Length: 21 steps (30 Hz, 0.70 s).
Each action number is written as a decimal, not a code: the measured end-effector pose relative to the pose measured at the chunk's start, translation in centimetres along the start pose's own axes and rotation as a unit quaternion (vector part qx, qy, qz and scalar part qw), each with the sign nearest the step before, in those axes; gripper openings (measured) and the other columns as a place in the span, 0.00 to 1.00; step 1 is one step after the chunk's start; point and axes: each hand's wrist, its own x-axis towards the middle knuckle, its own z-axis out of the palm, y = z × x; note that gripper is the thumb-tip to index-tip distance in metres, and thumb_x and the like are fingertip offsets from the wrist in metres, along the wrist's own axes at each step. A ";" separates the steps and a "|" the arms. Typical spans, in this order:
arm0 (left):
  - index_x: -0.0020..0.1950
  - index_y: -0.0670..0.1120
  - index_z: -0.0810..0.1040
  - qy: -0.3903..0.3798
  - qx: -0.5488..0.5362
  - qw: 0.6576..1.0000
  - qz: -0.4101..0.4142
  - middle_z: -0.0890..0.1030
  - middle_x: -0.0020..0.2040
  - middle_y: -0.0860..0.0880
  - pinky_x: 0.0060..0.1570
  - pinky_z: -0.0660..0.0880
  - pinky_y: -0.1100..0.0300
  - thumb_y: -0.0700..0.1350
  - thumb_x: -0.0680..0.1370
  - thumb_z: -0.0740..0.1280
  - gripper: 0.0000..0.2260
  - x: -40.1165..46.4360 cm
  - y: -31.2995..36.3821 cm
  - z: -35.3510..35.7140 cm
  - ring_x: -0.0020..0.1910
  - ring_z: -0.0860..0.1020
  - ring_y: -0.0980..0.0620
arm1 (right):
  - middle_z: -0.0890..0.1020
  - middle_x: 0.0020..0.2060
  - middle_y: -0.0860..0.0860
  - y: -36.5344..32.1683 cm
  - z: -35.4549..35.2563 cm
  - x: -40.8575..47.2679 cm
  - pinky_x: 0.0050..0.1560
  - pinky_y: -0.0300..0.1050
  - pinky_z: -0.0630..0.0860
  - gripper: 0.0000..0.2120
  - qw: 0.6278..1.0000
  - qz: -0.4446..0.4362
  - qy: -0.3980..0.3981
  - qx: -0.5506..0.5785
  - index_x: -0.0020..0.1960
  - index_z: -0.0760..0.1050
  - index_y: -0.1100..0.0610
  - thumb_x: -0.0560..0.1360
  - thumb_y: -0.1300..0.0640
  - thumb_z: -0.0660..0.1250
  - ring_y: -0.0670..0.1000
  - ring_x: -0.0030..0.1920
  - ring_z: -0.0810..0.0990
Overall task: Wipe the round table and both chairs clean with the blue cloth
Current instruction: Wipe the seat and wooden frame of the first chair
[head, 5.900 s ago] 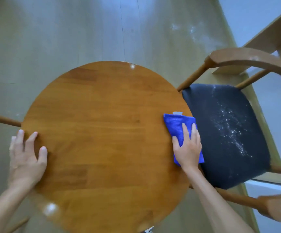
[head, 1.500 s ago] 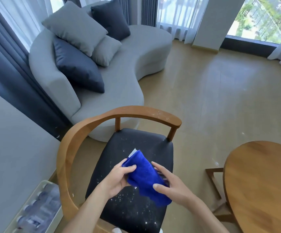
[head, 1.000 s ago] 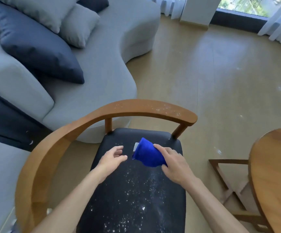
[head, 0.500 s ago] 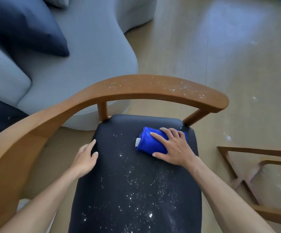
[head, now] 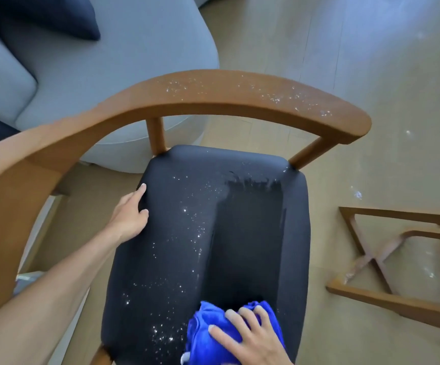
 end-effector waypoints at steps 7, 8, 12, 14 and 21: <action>0.78 0.56 0.55 0.013 0.017 1.000 0.010 0.60 0.77 0.48 0.69 0.60 0.52 0.41 0.81 0.58 0.28 0.4 -0.4 0.5 0.73 0.62 0.45 | 0.80 0.49 0.55 7.5 -2.7 4.1 0.43 0.49 0.72 0.20 0.997 -0.076 0.012 -0.023 0.59 0.74 0.47 0.68 0.50 0.68 0.57 0.41 0.76; 0.78 0.55 0.55 0.017 0.021 1.000 0.014 0.61 0.76 0.48 0.70 0.60 0.52 0.40 0.80 0.59 0.28 0.5 -0.6 0.6 0.73 0.62 0.45 | 0.79 0.50 0.57 8.9 -3.1 5.4 0.43 0.50 0.71 0.22 0.998 -0.039 0.034 -0.022 0.61 0.75 0.50 0.68 0.49 0.69 0.59 0.42 0.76; 0.78 0.55 0.56 0.020 0.027 0.999 0.019 0.61 0.76 0.47 0.70 0.59 0.53 0.40 0.80 0.59 0.28 1.0 -1.0 0.8 0.74 0.61 0.45 | 0.77 0.52 0.63 15.0 -6.3 11.3 0.44 0.57 0.74 0.19 0.977 0.177 0.110 -0.043 0.61 0.78 0.57 0.72 0.54 0.68 0.64 0.47 0.76; 0.78 0.55 0.56 0.020 0.023 0.999 0.020 0.61 0.76 0.47 0.70 0.58 0.53 0.40 0.80 0.59 0.28 1.2 -1.0 0.9 0.74 0.61 0.45 | 0.74 0.56 0.62 17.5 -7.6 13.5 0.51 0.60 0.73 0.20 0.952 0.291 0.095 -0.010 0.66 0.74 0.57 0.75 0.54 0.68 0.63 0.53 0.73; 0.78 0.55 0.56 0.015 0.009 1.000 0.023 0.61 0.76 0.47 0.70 0.58 0.52 0.40 0.80 0.59 0.28 1.0 -0.9 0.8 0.74 0.61 0.44 | 0.73 0.59 0.55 16.7 -7.8 13.4 0.62 0.54 0.68 0.26 0.936 0.342 0.043 0.076 0.72 0.66 0.50 0.76 0.51 0.67 0.58 0.59 0.72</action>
